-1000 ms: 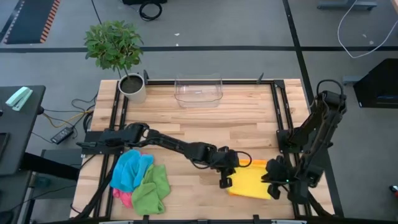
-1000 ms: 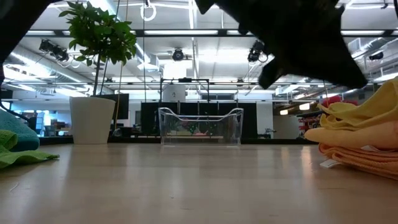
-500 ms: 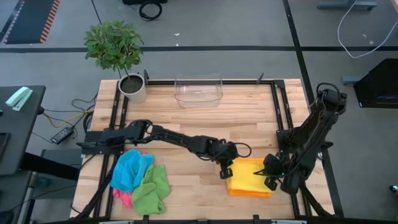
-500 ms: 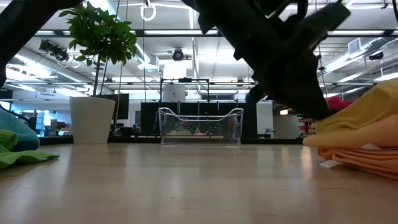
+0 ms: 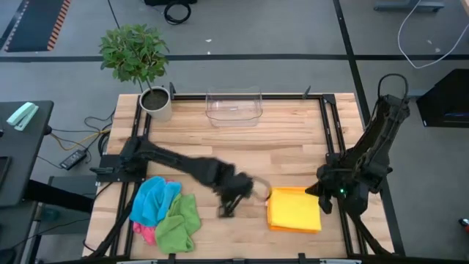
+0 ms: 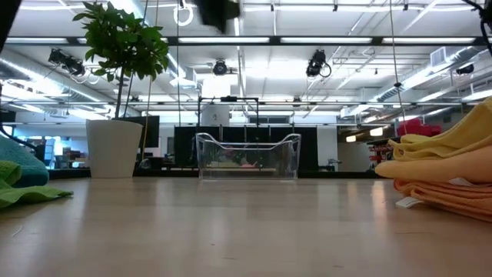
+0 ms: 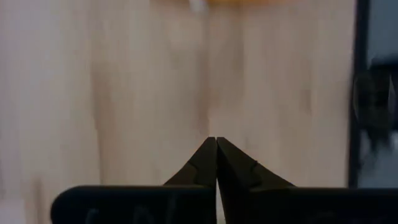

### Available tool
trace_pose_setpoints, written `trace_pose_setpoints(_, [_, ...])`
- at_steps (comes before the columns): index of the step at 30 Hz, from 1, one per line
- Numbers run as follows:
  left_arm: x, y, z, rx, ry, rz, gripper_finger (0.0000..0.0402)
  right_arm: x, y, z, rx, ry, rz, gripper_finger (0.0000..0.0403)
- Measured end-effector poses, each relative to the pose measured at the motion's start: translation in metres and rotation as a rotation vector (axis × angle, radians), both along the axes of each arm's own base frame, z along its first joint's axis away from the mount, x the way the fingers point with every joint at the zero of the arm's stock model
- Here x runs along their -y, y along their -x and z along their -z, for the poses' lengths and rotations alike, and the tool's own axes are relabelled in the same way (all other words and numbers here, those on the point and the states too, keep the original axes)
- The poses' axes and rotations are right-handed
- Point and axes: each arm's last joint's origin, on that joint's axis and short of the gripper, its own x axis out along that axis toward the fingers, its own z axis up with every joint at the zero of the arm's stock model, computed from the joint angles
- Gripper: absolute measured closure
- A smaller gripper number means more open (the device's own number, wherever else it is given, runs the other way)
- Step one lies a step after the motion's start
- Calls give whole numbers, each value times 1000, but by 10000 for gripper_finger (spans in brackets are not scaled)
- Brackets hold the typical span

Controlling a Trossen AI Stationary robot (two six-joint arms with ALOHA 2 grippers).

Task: Fold microfiber towels
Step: Fold the green towel on the table

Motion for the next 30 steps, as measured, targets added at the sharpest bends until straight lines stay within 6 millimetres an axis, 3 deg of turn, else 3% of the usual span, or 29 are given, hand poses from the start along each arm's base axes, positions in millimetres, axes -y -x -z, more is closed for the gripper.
trace_pose_setpoints(6, [43,59,-10,-176,-243,-48,334,1,-33,7,50,69,9,383])
trace_pose_setpoints(10, [56,98,-19,-158,-328,-96,294,-2,-81,18,80,40,-44,354])
trace_pose_setpoints(14, [36,131,-4,-103,-196,-181,289,2,-132,28,193,-40,-111,318])
trace_pose_setpoints(17, [13,153,27,-46,-87,-260,304,10,-163,36,267,-77,-92,294])
trace_pose_setpoints(22, [-25,173,87,-91,149,-327,307,20,-210,54,219,-40,-19,265])
trace_pose_setpoints(25, [-43,182,114,-161,132,-334,280,21,-238,63,178,-58,-24,257])
trace_pose_setpoints(30, [-50,182,129,-114,147,-262,201,22,-272,68,98,-112,10,256])
